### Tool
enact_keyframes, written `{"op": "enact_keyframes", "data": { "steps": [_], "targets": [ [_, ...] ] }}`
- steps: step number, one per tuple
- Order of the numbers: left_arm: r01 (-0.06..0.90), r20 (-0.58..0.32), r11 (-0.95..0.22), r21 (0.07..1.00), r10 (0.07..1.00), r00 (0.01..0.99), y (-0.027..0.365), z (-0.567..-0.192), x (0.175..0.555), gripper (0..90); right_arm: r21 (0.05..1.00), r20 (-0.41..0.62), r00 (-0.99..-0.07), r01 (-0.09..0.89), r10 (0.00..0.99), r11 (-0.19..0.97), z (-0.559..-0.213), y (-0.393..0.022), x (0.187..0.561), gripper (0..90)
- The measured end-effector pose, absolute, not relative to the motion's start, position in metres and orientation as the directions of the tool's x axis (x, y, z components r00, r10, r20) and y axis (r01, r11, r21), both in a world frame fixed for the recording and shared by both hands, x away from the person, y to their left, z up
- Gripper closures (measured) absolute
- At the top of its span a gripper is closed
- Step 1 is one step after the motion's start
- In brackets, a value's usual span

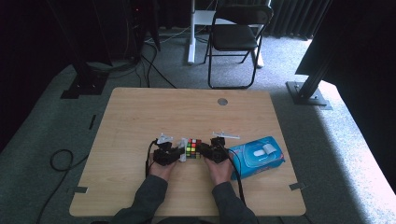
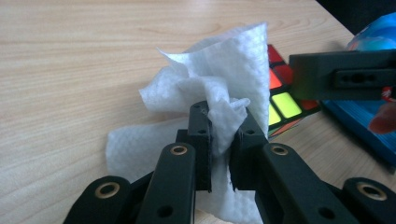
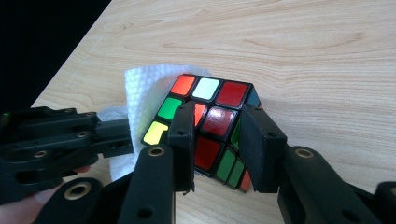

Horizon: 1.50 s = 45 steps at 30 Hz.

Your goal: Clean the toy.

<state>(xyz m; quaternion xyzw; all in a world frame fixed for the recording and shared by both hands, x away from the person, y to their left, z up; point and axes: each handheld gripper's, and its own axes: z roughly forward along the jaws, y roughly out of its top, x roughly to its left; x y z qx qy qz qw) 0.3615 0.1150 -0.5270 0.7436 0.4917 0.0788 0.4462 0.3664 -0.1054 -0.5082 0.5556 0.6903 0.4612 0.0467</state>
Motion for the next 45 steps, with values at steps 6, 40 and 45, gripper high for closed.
{"op": "enact_keyframes", "data": {
  "steps": [6, 40, 45],
  "targets": [
    [0.691, -0.315, -0.134, 0.711, 0.817, 0.483, 0.112, -0.540, 0.361, 82.1, 0.690, 0.447, -0.376, 0.722, 0.812, -0.045, -0.508, -0.105, 0.366, 66.8],
    [0.661, -0.242, -0.194, 0.725, 0.827, 0.508, 0.115, -0.545, 0.362, 83.8, 0.735, 0.397, -0.390, 0.677, 0.831, -0.033, -0.493, -0.104, 0.359, 53.8],
    [0.674, -0.268, -0.152, 0.723, 0.837, 0.477, 0.126, -0.545, 0.363, 83.7, 0.733, 0.396, -0.381, 0.679, 0.835, -0.038, -0.494, -0.108, 0.359, 53.5]
  ]
}}
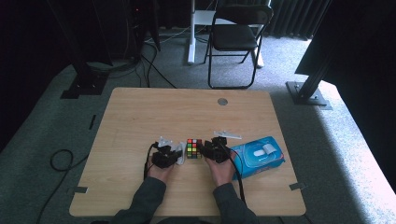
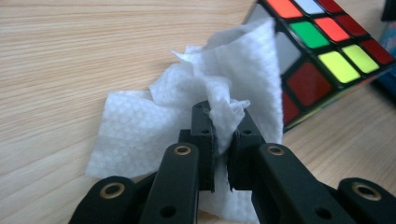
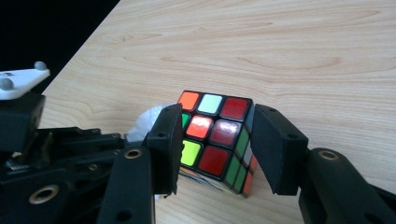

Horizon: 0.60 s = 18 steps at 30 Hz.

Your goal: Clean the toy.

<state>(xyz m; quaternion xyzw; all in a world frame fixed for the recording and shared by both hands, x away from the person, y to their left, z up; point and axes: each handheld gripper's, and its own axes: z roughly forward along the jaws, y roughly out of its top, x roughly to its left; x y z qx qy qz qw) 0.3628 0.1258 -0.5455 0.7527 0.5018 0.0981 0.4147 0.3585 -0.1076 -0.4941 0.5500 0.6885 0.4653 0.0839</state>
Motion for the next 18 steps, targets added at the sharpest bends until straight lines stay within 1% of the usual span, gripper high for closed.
{"op": "enact_keyframes", "data": {
  "steps": [4, 8, 10, 18],
  "targets": [
    [0.690, -0.307, -0.106, 0.716, 0.840, 0.448, 0.137, -0.546, 0.365, 83.4, 0.739, 0.390, -0.383, 0.673, 0.838, -0.036, -0.496, -0.108, 0.357, 52.4],
    [0.692, -0.313, -0.094, 0.716, 0.843, 0.438, 0.140, -0.547, 0.366, 83.3, 0.743, 0.371, -0.368, 0.669, 0.853, -0.035, -0.498, -0.108, 0.355, 52.8],
    [0.690, -0.307, -0.100, 0.717, 0.844, 0.441, 0.140, -0.547, 0.365, 83.2, 0.748, 0.346, -0.345, 0.663, 0.872, -0.035, -0.498, -0.108, 0.354, 53.6],
    [0.684, -0.291, -0.111, 0.721, 0.847, 0.445, 0.138, -0.547, 0.365, 82.8, 0.785, 0.231, -0.301, 0.620, 0.925, 0.006, -0.492, -0.112, 0.343, 56.5]
  ]
}}
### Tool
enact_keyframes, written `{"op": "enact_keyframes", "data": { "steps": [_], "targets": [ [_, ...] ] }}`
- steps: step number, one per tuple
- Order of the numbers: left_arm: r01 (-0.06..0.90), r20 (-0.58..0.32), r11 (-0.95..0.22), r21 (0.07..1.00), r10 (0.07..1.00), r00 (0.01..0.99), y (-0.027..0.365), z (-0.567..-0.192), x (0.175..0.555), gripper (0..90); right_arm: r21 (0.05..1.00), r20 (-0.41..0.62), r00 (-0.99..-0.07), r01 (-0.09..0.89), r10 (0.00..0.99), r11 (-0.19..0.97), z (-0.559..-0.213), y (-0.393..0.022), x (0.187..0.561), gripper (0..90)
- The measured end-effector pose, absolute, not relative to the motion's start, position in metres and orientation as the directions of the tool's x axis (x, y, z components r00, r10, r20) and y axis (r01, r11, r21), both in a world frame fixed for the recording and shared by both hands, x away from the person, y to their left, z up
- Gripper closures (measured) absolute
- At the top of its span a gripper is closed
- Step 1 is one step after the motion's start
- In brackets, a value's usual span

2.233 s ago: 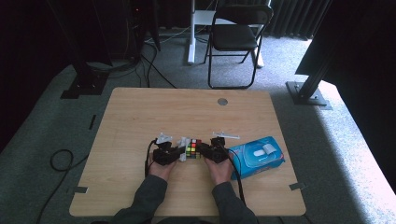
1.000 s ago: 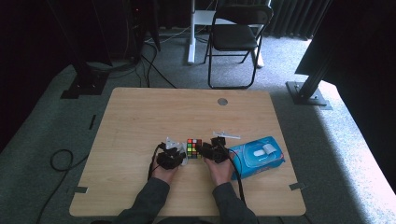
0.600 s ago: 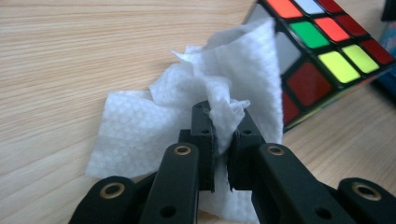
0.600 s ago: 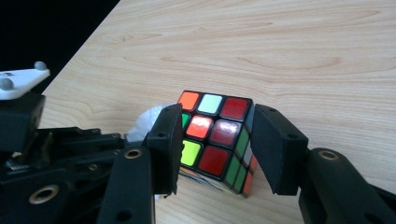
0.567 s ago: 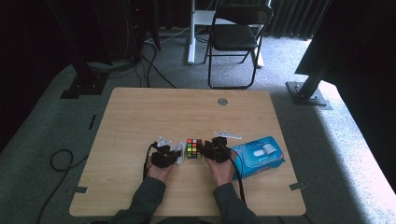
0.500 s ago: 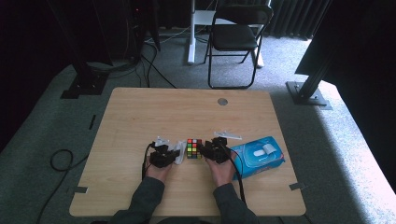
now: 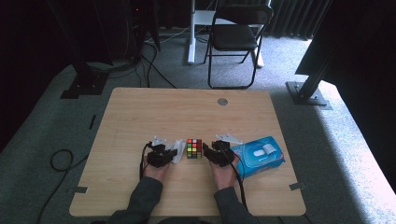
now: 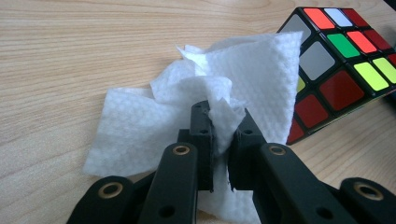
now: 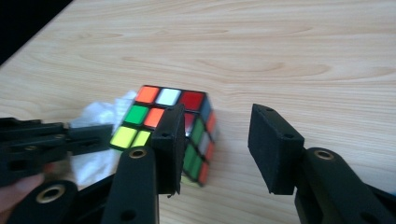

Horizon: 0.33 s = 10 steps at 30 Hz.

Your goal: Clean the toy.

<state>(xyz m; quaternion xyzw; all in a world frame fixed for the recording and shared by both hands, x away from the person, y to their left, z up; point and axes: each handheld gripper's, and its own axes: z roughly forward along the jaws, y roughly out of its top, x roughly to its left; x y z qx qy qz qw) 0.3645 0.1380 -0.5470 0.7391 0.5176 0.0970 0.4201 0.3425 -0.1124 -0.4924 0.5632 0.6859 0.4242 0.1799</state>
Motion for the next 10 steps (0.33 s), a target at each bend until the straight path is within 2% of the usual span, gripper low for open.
{"op": "enact_keyframes", "data": {
  "steps": [10],
  "targets": [
    [0.681, -0.278, -0.125, 0.721, 0.849, 0.450, 0.137, -0.547, 0.364, 82.7, 0.810, 0.202, -0.292, 0.586, 0.935, 0.007, -0.492, -0.121, 0.327, 56.5]
  ]
}}
